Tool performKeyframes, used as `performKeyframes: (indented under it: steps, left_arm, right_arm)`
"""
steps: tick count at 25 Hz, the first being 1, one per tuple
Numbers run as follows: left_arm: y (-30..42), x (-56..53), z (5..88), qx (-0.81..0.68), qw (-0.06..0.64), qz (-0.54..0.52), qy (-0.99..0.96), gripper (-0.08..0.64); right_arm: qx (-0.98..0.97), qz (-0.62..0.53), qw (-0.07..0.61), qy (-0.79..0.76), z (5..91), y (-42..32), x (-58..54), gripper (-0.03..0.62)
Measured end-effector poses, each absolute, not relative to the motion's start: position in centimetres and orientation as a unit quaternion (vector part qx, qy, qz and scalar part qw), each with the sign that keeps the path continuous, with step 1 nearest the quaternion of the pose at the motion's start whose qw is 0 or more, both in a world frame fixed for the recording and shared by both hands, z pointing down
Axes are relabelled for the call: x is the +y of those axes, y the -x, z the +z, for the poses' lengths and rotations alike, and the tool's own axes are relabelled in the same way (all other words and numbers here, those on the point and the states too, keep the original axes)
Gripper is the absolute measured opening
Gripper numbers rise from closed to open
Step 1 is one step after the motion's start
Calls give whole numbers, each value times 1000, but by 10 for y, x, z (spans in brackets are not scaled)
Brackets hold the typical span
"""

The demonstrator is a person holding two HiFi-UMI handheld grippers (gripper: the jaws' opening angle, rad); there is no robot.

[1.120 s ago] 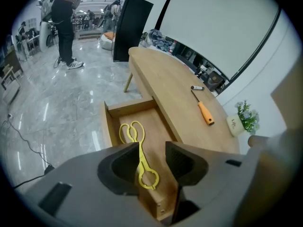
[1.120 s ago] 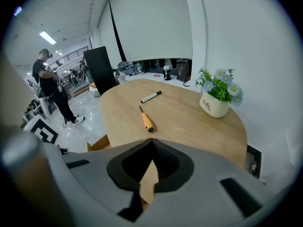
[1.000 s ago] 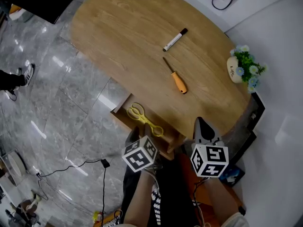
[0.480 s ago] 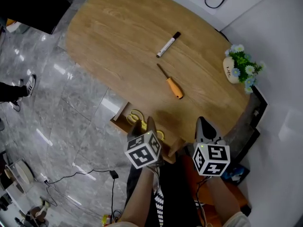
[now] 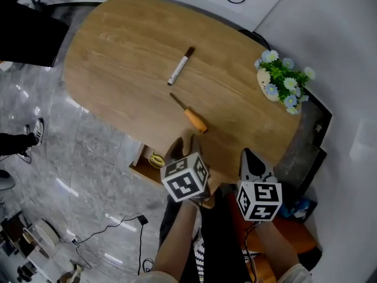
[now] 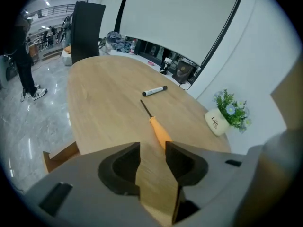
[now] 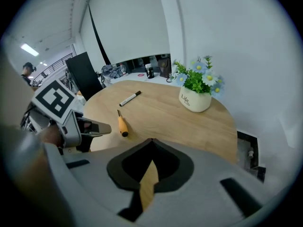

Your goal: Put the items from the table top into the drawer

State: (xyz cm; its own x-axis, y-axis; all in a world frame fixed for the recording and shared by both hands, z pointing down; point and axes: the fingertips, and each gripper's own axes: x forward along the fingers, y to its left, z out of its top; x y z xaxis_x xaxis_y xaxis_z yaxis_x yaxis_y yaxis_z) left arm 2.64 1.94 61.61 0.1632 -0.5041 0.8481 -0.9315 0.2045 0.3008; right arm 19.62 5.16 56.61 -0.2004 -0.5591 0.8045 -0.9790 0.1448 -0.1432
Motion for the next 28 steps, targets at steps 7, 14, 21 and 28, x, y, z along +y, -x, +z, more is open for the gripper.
performKeyframes:
  steps: [7, 14, 21, 28]
  left_arm:
    - [-57, -11, 625, -604, 480, 241, -589, 153]
    - [-62, -25, 645, -631, 472, 266, -556, 153]
    - [-56, -22, 658, -640, 467, 288, -539, 153]
    - [-57, -20, 660, -631, 459, 305, -546, 139]
  right_arm:
    - [-680, 368, 300, -558, 573, -224, 45, -7]
    - [-669, 388, 300, -558, 595, -245, 41, -8]
    - [-668, 394, 300, -556, 603, -246, 34, -8]
    - [-671, 392, 309, -548, 606, -240, 38, -7]
